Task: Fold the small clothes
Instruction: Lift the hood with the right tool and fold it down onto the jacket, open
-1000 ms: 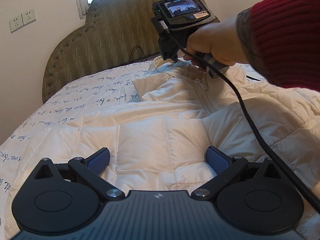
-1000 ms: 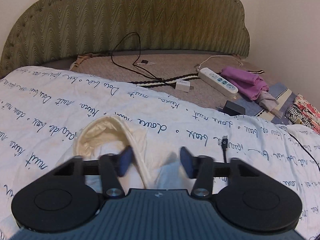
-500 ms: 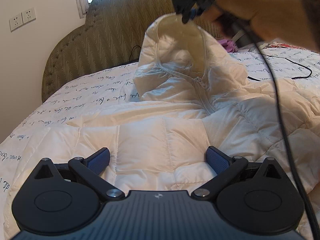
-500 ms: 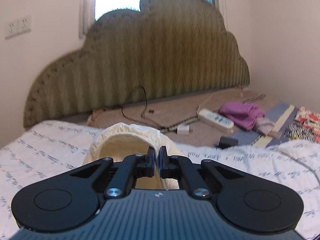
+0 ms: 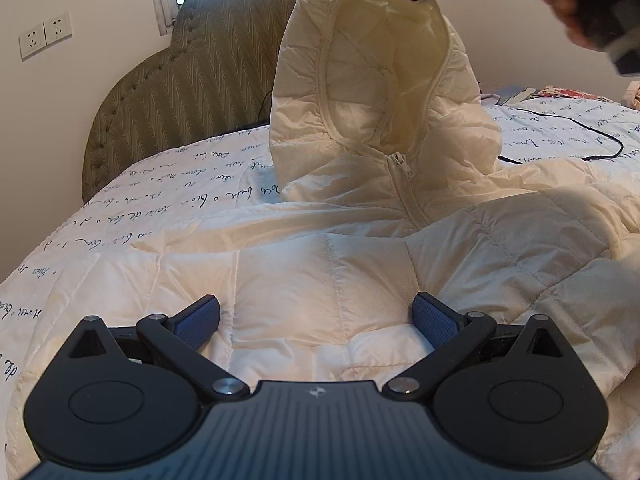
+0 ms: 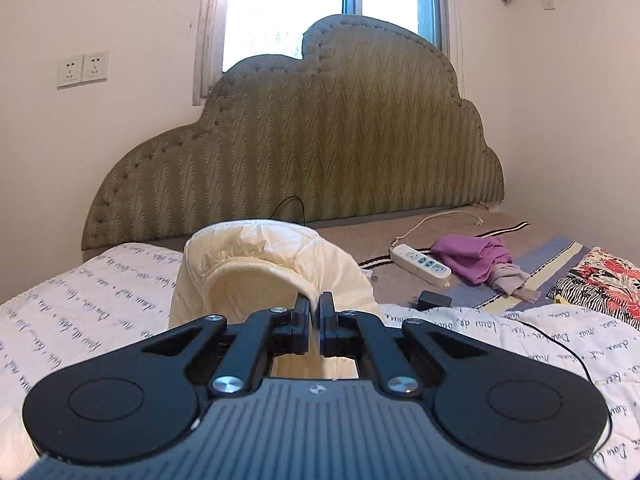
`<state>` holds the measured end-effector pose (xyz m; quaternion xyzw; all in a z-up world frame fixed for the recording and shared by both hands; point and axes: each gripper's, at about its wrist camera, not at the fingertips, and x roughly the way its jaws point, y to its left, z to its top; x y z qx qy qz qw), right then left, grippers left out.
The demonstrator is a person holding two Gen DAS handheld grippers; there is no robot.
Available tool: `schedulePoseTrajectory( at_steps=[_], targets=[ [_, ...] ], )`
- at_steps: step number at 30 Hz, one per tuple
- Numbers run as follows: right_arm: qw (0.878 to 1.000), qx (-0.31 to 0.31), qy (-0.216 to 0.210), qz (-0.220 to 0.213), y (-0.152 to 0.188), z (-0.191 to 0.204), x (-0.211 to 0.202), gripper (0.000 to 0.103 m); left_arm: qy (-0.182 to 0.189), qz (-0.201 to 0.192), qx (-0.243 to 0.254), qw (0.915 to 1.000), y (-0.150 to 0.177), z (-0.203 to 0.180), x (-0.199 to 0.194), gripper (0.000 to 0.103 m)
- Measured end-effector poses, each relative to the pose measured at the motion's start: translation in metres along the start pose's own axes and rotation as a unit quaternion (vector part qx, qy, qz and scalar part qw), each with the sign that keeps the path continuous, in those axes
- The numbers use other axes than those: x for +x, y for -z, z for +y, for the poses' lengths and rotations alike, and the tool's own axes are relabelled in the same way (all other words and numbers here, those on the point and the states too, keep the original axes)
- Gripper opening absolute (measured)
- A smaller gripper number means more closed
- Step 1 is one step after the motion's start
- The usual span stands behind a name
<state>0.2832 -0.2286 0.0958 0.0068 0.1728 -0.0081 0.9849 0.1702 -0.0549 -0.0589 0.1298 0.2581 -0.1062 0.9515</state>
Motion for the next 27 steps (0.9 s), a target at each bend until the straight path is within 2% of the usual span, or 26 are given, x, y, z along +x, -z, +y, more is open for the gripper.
schedulePoseTrajectory(
  at_steps=[14,27],
  targets=[
    [1.0,-0.01,-0.006,0.019,0.026,-0.007,-0.048,0.006,0.001,0.0,-0.001,1.0,0.001,0.001,0.001,0.103],
    [0.999,0.022,-0.031,0.01,0.06,-0.022,-0.099,0.006,0.003,-0.001,-0.004,1.0,0.001,0.002,0.002,0.103]
  ],
)
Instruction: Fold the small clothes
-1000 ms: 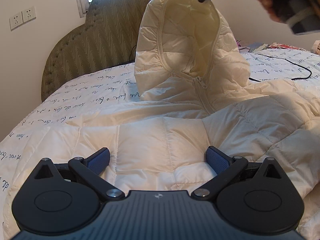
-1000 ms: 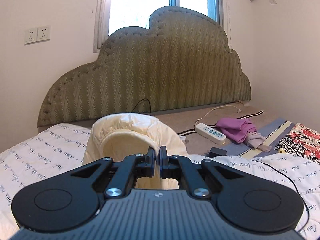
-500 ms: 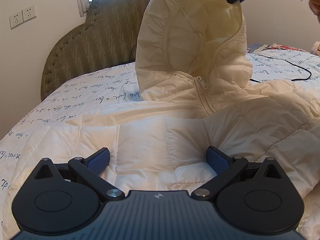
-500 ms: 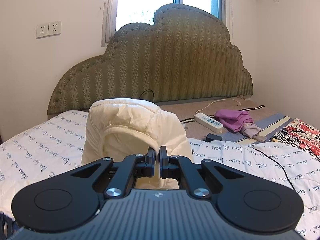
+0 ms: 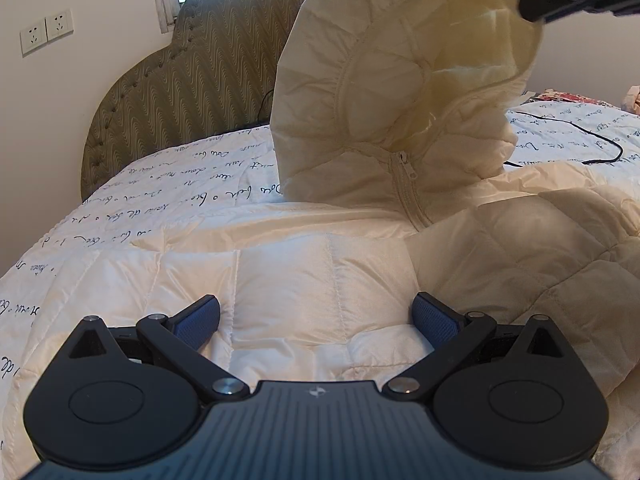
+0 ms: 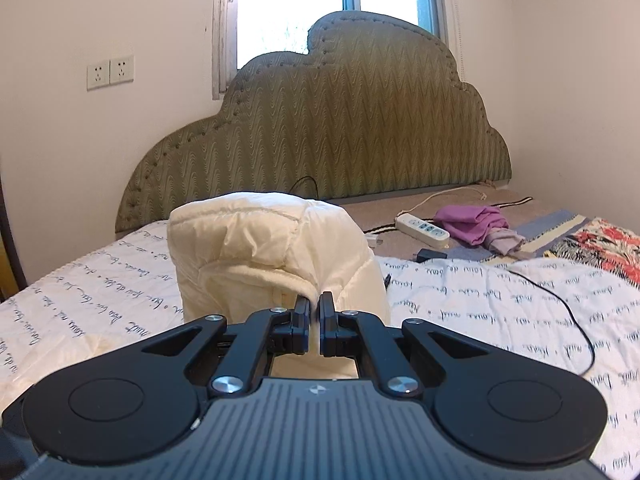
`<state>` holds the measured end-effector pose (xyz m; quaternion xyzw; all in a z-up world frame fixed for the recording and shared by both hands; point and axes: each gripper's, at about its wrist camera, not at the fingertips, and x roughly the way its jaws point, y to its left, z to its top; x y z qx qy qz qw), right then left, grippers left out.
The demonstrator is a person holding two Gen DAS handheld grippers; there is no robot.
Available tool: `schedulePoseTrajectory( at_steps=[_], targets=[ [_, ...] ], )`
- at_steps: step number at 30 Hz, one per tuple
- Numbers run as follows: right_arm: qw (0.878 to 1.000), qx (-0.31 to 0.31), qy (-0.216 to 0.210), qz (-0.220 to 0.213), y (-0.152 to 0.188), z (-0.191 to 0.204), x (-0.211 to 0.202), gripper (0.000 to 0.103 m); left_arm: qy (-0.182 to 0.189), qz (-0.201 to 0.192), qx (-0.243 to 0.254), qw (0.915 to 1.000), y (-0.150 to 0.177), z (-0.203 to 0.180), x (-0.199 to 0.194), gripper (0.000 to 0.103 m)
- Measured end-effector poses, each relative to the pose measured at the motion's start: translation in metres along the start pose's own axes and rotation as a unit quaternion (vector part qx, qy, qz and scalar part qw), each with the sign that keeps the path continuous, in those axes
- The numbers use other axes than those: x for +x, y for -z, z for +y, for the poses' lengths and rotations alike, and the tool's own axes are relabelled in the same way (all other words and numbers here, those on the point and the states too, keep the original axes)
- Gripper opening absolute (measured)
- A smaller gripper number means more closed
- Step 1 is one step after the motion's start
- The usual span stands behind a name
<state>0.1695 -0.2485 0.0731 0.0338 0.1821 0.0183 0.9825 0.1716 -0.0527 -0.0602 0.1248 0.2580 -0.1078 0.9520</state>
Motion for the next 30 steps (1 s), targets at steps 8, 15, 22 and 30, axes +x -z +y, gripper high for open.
schedulePoseTrajectory(
  at_steps=[8,15,22,30],
  targets=[
    [0.999,0.03,-0.022,0.004,0.025,-0.008,-0.033,0.006,0.0,0.0,0.0,1.0,0.0,0.0,0.001,0.103],
    [0.999,0.023,-0.04,0.0,0.042,0.007,-0.053,0.005,0.0,0.0,0.0,1.0,0.0,0.001,0.001,0.103],
    [0.996,-0.082,-0.019,0.009,0.05,0.038,-0.053,0.084,-0.001,-0.001,0.001,1.0,-0.001,0.001,0.0,0.103],
    [0.981,-0.187,0.007,0.046,0.063,0.068,-0.017,0.095,0.0,-0.001,0.0,1.0,0.0,0.001,0.0,0.103]
  ],
)
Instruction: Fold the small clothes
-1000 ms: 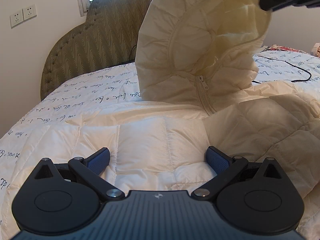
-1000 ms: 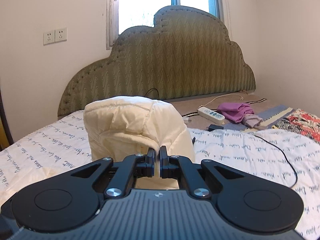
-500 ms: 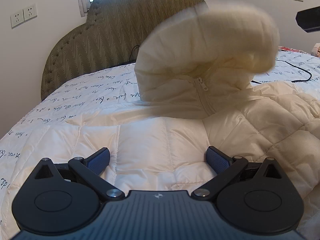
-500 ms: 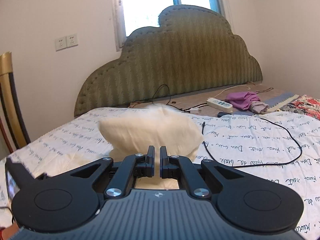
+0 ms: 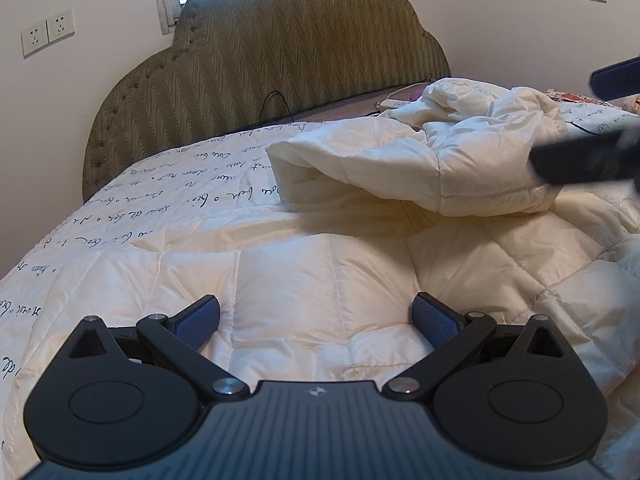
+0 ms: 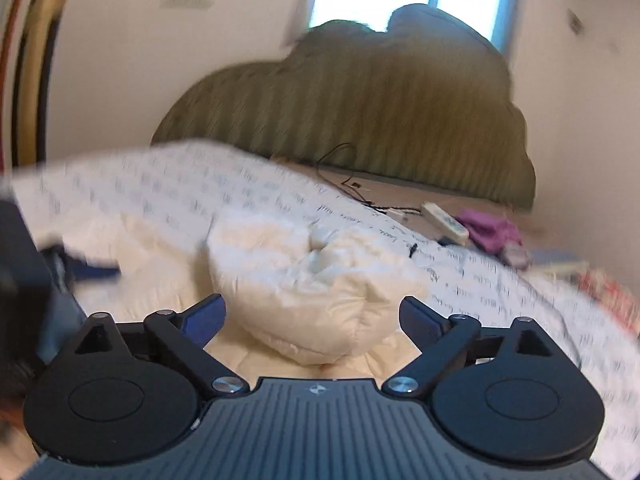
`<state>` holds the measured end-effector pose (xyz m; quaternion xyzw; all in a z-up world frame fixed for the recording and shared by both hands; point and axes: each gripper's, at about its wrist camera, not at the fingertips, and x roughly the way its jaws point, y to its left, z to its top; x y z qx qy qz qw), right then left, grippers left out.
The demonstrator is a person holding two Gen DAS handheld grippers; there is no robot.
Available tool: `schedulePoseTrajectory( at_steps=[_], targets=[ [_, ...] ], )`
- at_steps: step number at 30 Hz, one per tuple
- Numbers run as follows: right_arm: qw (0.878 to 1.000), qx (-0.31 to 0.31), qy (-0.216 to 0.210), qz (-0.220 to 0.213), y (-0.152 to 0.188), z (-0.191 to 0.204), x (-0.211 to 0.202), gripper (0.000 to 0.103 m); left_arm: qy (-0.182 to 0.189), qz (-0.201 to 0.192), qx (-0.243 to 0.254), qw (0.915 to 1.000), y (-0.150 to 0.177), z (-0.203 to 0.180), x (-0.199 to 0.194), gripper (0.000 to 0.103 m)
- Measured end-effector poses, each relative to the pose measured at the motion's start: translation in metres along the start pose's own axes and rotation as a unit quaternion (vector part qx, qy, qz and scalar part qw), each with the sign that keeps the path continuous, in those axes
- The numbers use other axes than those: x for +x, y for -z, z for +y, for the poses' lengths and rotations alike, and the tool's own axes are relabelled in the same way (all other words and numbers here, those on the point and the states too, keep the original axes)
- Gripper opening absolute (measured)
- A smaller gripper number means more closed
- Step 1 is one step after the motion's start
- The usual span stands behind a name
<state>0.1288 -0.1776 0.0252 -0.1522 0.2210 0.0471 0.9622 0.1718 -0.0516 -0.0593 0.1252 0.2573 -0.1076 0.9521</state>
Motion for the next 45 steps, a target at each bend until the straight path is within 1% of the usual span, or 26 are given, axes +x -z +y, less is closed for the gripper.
schedulePoseTrajectory(
  at_steps=[2,3,5,6,7,8,9,11,12,13,15,16,24,28,30,32,35,41,45],
  targets=[
    [0.996,-0.082,0.036,0.009,0.007,0.017,0.014,0.095,0.0,0.0,0.0,1.0,0.0,0.0,0.0,0.103],
    [0.99,-0.129,0.052,0.004,0.011,0.026,0.02,0.095,0.0,0.0,0.0,1.0,0.0,0.0,0.0,0.103],
    [0.973,-0.219,0.076,-0.01,0.019,0.041,0.028,0.096,0.0,0.0,0.0,1.0,0.0,0.0,0.0,0.103],
    [0.962,-0.26,0.086,-0.016,0.024,0.048,0.032,0.094,-0.002,0.001,0.003,1.0,0.0,0.0,0.0,0.103],
    [0.952,-0.288,0.096,-0.024,0.027,0.053,0.035,0.094,-0.004,0.001,0.004,1.0,0.0,-0.001,0.0,0.103],
    [0.946,-0.306,0.099,-0.03,0.028,0.055,0.037,0.093,-0.004,0.001,0.004,1.0,0.0,0.0,-0.001,0.103],
    [0.944,-0.317,0.091,-0.032,0.028,0.056,0.038,0.085,-0.003,0.001,0.003,1.0,0.0,0.0,-0.001,0.103],
    [0.946,-0.318,0.06,-0.022,0.028,0.056,0.04,0.065,-0.002,0.001,0.0,1.0,-0.001,0.0,-0.002,0.103],
    [0.947,-0.317,0.053,-0.013,0.028,0.056,0.042,0.039,-0.001,0.001,0.0,1.0,-0.001,-0.001,-0.002,0.103],
    [0.946,-0.319,0.054,-0.001,0.029,0.058,0.042,0.022,-0.002,0.001,0.0,1.0,-0.001,-0.001,-0.003,0.103],
    [0.948,-0.314,0.049,0.005,0.031,0.06,0.04,0.013,-0.001,0.001,-0.001,1.0,-0.001,-0.001,-0.003,0.103],
    [0.951,-0.306,0.046,0.003,0.031,0.06,0.036,0.011,-0.001,0.001,-0.001,1.0,-0.001,-0.001,-0.003,0.103],
    [0.966,-0.256,0.033,-0.017,0.028,0.053,-0.007,0.01,-0.004,0.009,0.006,0.9999,-0.004,-0.002,-0.006,0.103],
    [0.964,-0.262,0.028,-0.022,0.03,0.058,-0.026,0.01,-0.026,0.016,0.035,0.9989,-0.008,-0.006,-0.023,0.103],
    [0.964,-0.262,0.023,-0.023,0.032,0.06,-0.032,0.009,-0.031,0.014,0.043,0.9985,-0.008,-0.004,-0.034,0.103],
    [0.966,-0.258,0.018,-0.022,0.034,0.062,-0.033,0.01,-0.033,0.011,0.05,0.9982,-0.007,0.0,-0.045,0.103],
    [0.97,-0.242,0.004,-0.02,0.036,0.066,-0.037,0.01,-0.049,0.014,0.06,0.9969,-0.007,0.011,-0.057,0.103],
    [0.977,-0.211,-0.027,-0.018,0.042,0.079,-0.05,0.01,-0.068,0.029,0.034,0.9967,-0.004,0.042,-0.073,0.103],
    [0.981,-0.182,-0.07,-0.01,0.046,0.087,-0.064,0.01,-0.08,0.04,0.01,0.996,0.004,0.061,-0.083,0.103]
  ],
)
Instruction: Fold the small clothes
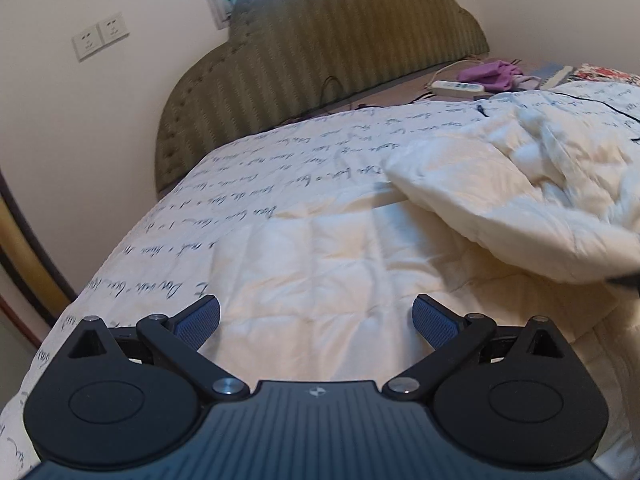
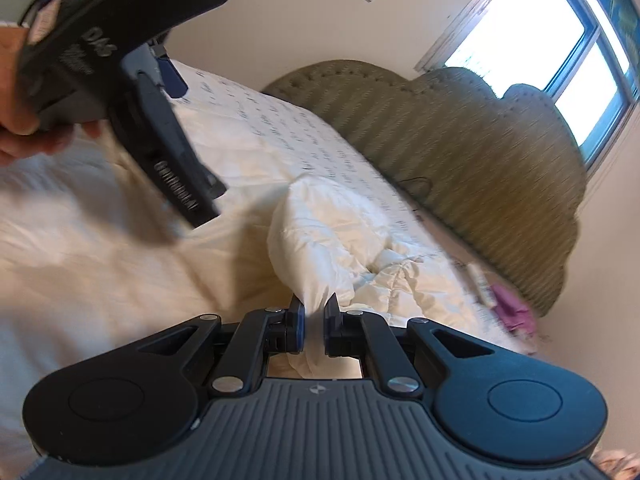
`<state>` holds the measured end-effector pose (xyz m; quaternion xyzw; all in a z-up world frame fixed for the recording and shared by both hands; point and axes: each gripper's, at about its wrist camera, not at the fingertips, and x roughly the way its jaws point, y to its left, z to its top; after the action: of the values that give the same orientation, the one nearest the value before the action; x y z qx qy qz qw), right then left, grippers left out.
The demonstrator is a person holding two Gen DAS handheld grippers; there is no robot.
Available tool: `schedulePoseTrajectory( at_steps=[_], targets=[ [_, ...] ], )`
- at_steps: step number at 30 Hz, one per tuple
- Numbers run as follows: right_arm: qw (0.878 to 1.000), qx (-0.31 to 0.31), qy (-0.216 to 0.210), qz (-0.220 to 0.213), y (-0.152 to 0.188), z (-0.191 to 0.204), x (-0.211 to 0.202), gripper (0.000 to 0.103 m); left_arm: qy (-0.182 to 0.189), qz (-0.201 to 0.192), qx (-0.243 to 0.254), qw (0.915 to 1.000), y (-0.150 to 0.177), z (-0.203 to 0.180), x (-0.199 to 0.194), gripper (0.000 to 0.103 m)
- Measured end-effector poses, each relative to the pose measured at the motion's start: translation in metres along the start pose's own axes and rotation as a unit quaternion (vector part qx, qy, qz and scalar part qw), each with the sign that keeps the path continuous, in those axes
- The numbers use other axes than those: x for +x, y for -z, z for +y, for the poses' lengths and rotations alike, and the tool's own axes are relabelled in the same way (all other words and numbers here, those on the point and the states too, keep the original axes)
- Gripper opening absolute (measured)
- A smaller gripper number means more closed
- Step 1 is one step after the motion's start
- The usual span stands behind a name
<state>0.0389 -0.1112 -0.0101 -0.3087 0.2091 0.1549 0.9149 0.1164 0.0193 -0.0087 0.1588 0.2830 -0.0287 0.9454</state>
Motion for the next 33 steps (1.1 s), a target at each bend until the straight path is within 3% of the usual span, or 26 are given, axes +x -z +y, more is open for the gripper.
schedulePoseTrajectory(
  at_steps=[4,8,11,13,16,17,20,21,22,25,27,30,33],
  targets=[
    [0.996,0.022,-0.083,0.007,0.002,0.005,-0.012,0.041,0.002,-0.002,-0.031,0.9995,-0.001,0.015,-0.009,0.103],
    [0.984,0.12,-0.129,-0.038,-0.006,-0.03,-0.039,0.042,0.015,-0.022,-0.041,0.9988,-0.015,0.015,-0.018,0.103],
    [0.97,0.214,-0.099,-0.054,-0.005,-0.066,-0.038,0.046,0.033,-0.025,-0.049,0.998,-0.027,0.003,-0.018,0.103],
    [0.971,0.233,-0.055,-0.017,0.001,-0.073,-0.022,0.05,0.052,-0.02,-0.047,0.9974,-0.031,-0.011,-0.012,0.103],
    [0.969,0.233,-0.05,0.06,0.019,-0.066,0.005,0.046,0.056,0.006,-0.016,0.9983,-0.029,-0.034,0.002,0.103],
    [0.97,0.229,-0.043,0.068,0.022,-0.063,0.006,0.046,0.052,0.011,-0.006,0.9986,-0.027,-0.039,0.005,0.103],
    [0.968,0.246,-0.028,0.036,0.026,-0.059,-0.015,0.052,0.044,0.006,0.0,0.999,-0.018,-0.041,0.003,0.103],
    [0.967,0.253,-0.023,0.029,0.028,-0.06,-0.02,0.059,0.046,0.009,-0.004,0.9989,-0.017,-0.04,0.003,0.103],
    [0.966,0.254,-0.022,0.033,0.029,-0.061,-0.018,0.064,0.047,0.014,-0.009,0.9988,-0.017,-0.038,0.003,0.103],
    [0.966,0.253,-0.017,0.058,0.033,-0.065,-0.012,0.063,0.052,0.017,-0.028,0.9981,-0.016,-0.029,-0.001,0.103],
    [0.959,0.278,-0.028,0.041,0.037,-0.067,-0.023,0.065,0.049,0.014,-0.032,0.9982,-0.014,-0.025,-0.007,0.103],
    [0.949,0.313,-0.041,0.018,0.042,-0.074,-0.04,0.08,0.045,0.014,-0.035,0.9983,-0.009,-0.021,-0.014,0.103],
    [0.95,0.311,-0.033,0.015,0.047,-0.069,-0.055,0.084,0.048,0.016,-0.04,0.9979,-0.002,-0.018,-0.022,0.103]
  ],
)
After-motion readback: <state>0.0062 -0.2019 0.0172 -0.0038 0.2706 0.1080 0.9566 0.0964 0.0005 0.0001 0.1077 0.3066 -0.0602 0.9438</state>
